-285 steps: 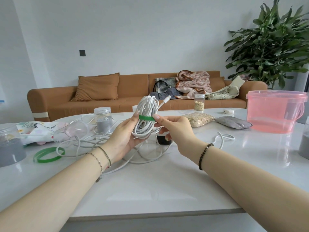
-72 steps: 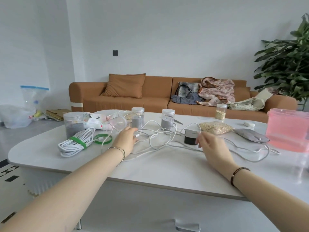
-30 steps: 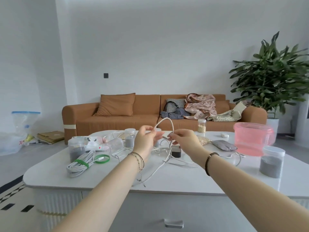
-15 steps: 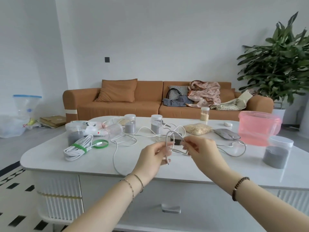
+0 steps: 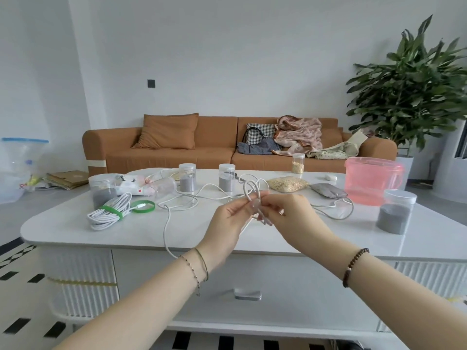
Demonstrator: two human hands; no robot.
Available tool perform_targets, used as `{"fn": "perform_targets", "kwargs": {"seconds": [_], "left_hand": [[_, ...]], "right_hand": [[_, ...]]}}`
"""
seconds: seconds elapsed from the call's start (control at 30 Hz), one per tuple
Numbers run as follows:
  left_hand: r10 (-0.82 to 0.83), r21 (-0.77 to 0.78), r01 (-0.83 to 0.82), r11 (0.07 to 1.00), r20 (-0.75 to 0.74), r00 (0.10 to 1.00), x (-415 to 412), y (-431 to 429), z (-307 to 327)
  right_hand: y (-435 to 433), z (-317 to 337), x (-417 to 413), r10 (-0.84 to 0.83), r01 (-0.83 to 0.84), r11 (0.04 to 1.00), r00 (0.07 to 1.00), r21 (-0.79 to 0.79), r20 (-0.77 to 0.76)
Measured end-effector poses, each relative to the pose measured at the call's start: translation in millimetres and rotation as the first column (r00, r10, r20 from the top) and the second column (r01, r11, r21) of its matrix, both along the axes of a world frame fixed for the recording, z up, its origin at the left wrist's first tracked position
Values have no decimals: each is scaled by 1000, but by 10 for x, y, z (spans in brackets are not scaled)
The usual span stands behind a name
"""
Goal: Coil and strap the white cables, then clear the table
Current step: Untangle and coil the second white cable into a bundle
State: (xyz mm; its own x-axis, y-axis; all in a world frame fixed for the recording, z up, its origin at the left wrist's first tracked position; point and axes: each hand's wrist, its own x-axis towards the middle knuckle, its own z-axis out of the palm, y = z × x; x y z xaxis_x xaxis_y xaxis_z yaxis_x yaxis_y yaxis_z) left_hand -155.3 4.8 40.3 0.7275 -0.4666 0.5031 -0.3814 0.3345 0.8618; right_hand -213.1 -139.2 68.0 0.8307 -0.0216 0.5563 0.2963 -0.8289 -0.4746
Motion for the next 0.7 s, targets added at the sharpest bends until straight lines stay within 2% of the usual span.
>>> {"fn": "perform_targets", "kwargs": {"seconds": [0.17,0.27,0.33,0.47,0.6,0.7], "left_hand": [[-23,-185,-2,983,-131,991,-7,-3,25],[-16,-352,-85,932,-274,962,47,98,143],[6,-428,-133,894,-284,959,113,193,248],[71,-538,-223,813,-288,955,242,373,397],[186,-552,-366,749,-355,916,421,550,360],[304,-412,-486,771,-433,849,473,506,194]], "right_hand": [[-59,19,-17,60,-67,992,996,-105,-67],[-145,26,6,82,-92,987,993,-132,-83],[-206,38,29,94,-102,987,993,-127,-74],[-291,-19,153,92,-112,969,991,-222,-97],[-365,-70,257,72,-92,981,991,-173,-116],[-374,-121,313,-17,4,968,999,-253,-48]]}}
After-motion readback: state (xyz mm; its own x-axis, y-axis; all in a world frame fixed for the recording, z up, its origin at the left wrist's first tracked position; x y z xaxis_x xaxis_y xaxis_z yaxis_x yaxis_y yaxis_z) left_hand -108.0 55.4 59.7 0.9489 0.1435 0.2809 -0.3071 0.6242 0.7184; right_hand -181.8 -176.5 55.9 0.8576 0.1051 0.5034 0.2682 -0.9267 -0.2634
